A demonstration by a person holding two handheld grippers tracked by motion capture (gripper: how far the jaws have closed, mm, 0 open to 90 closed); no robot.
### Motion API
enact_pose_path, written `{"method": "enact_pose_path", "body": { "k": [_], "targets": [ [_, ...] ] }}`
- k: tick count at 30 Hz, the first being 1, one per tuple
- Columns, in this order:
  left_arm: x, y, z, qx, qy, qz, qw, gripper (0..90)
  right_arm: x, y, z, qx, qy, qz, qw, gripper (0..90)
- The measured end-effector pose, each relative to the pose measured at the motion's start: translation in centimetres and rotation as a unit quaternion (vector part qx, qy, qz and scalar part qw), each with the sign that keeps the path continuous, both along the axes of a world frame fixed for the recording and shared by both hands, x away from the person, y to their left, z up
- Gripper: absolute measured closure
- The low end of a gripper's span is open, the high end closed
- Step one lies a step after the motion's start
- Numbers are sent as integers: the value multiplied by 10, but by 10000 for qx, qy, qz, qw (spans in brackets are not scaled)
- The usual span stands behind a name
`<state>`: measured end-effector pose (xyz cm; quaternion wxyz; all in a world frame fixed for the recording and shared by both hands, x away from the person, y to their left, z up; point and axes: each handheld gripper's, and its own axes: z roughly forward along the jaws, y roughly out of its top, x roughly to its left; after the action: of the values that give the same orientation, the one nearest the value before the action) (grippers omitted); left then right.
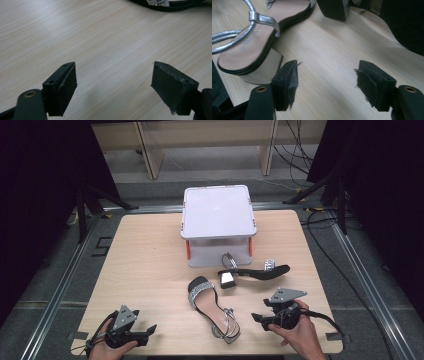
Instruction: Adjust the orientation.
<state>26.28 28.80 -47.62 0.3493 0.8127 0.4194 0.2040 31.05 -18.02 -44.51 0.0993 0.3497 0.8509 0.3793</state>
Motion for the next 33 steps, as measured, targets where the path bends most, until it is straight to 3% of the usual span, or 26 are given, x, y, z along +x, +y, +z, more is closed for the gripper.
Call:
{"method": "enact_pose_path", "body": {
  "k": [4, 8, 11, 20, 23, 24, 28, 31, 33],
  "targets": [
    [0, 0, 0, -18, -12, 9, 10000, 199, -2, 4, 0, 243, 229, 120, 9994, 373],
    [0, 0, 0, -4, -6, 7, 10000, 199, -6, 14, 7, 65, 56, 316, 9995, 429],
    [0, -1, 0, -10, -14, 17, 10000, 199, -7, 24, 9, -75, 62, 434, 9990, 474],
    [0, -2, 0, -59, -28, 3, 10000, 199, 7, 39, 1, 177, 314, 609, 9975, 582],
    [0, -1, -1, -25, -30, -20, 10000, 199, 9, 47, 1, -12, 221, 788, 9966, 584],
    [0, -1, 0, -14, -22, -16, 10000, 199, 9, 53, 2, 72, 223, 893, 9957, 604],
    [0, -1, -1, -22, -38, -13, 10000, 199, 11, 68, 5, -49, 303, 872, 9957, 656],
    [0, 0, 0, 62, -23, -45, 10000, 199, 12, 74, 5, 10, 312, 941, 9951, 734],
    [0, 0, 0, 59, -47, -65, 9999, 199, 11, 77, 5, 152, 508, 1044, 9931, 715]
  ]
}}
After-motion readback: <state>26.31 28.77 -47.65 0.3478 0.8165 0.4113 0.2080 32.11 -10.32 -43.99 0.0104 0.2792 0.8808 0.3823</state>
